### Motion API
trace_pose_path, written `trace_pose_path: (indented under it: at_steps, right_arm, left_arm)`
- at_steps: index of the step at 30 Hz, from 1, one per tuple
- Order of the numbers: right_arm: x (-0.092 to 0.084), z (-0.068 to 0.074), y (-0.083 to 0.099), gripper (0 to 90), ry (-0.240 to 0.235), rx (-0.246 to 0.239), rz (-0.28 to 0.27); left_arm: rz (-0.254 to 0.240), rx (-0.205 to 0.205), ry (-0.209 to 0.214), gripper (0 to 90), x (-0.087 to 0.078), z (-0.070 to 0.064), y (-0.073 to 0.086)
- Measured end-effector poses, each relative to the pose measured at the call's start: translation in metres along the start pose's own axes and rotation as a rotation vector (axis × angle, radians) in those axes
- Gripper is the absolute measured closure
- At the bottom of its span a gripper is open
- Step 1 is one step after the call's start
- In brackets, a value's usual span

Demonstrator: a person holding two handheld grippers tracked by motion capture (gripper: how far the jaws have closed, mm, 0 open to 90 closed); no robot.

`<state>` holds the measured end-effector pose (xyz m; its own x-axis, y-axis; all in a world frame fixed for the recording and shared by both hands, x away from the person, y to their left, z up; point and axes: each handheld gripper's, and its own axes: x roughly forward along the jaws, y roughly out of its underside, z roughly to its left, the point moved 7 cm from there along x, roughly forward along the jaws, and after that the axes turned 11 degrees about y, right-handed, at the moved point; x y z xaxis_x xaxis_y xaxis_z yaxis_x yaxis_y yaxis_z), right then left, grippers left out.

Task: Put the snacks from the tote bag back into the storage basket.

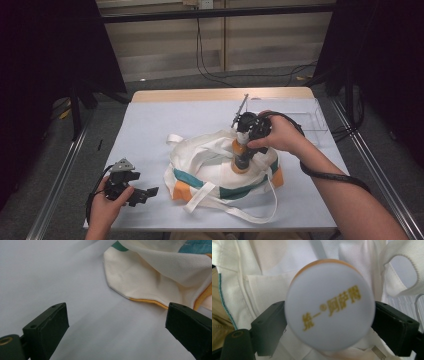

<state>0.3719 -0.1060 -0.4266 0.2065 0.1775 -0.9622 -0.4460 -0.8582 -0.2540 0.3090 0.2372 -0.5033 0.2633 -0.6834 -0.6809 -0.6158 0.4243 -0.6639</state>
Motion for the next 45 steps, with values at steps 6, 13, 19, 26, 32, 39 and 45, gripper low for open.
trace_pose_path:
  at_steps: [6,13,19,26,32,39,45]
  right_arm:
    - [0.006,-0.002,-0.003,17.6,-0.001,0.001,-0.001]
    - [0.01,0.002,-0.007,24.0,-0.011,-0.015,0.003]
    - [0.008,0.005,-0.008,29.5,-0.013,-0.022,0.023]
    - [0.004,0.004,-0.006,29.6,-0.015,-0.034,0.051]
    - [-0.007,0.004,-0.008,29.7,-0.02,-0.035,0.064]
    - [-0.019,0.002,-0.01,29.6,-0.021,-0.019,0.082]
    - [-0.032,0.002,-0.011,29.6,-0.031,0.005,0.086]
  left_arm:
    - [0.004,-0.001,0.009,4.4,-0.001,0.0,0.0]
    - [0.007,0.002,0.01,4.5,-0.001,0.0,0.0]
    - [0.004,0.0,0.009,4.5,-0.001,0.0,0.0]
    - [-0.001,-0.003,0.009,4.6,-0.001,0.0,0.0]
    - [-0.009,-0.008,0.004,4.6,0.0,0.0,0.0]
    - [-0.008,-0.005,0.008,4.6,0.0,0.0,0.0]
    - [-0.009,-0.013,0.01,4.6,0.0,-0.001,0.0]
